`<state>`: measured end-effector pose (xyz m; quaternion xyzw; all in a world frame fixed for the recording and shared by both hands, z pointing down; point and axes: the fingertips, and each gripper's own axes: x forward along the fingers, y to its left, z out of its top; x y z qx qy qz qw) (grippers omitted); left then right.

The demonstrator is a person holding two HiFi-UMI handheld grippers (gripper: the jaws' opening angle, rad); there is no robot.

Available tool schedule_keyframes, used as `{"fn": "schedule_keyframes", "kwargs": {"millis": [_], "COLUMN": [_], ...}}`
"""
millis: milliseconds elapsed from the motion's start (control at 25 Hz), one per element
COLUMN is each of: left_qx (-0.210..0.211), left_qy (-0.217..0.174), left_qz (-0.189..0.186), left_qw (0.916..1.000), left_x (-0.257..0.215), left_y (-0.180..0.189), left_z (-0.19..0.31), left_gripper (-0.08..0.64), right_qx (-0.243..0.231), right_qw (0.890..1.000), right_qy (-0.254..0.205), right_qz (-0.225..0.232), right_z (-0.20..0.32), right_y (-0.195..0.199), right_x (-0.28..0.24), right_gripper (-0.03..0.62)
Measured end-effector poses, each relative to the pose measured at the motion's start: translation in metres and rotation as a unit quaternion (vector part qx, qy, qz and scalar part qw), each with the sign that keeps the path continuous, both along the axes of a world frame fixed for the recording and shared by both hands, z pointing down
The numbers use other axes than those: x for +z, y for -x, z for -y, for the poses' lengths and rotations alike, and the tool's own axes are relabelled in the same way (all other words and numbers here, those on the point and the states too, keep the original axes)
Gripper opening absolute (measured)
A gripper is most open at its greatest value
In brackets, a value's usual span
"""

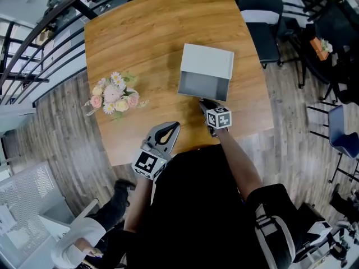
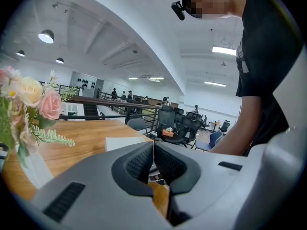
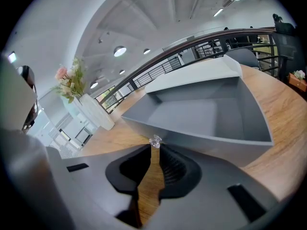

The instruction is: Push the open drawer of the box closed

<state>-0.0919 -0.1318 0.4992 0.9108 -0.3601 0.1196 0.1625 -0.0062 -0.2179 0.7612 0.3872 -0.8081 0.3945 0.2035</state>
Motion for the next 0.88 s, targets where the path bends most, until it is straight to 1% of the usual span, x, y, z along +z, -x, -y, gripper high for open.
{"fn": "schedule_keyframes", "kwargs": {"millis": [120, 240, 560, 880], "left_qx": [0.001, -0.001, -0.006, 0.0], "left_qy": [0.005, -0.001, 0.001, 0.004], "left_qz": [0.005, 0.001, -0.001, 0.0], "left_qw": [1.0, 1.0, 1.0, 1.0], "left_x": [0.0, -0.001, 0.001, 0.005], "left_y": [-0.001, 0.0, -0.001, -0.004], "left_z": [-0.001, -0.001, 0.003, 0.006], "left_gripper": [0.023, 0.023, 0.023, 0.023], "right_qx": [-0.001, 0.001, -0.003, -0.006], "right_qw": [1.0, 1.0, 1.0, 1.0], "right_qy": [0.0, 0.0, -0.001, -0.006], "right_qz": [-0.001, -0.001, -0.007, -0.011], "right_z": [0.002, 0.005, 0.012, 0.024], "right_y": [-0.001, -0.001, -0.006, -0.005], "right_x": [0.001, 0.001, 0.002, 0.003], "right_gripper": [0.072, 0.072, 0.072, 0.072]}}
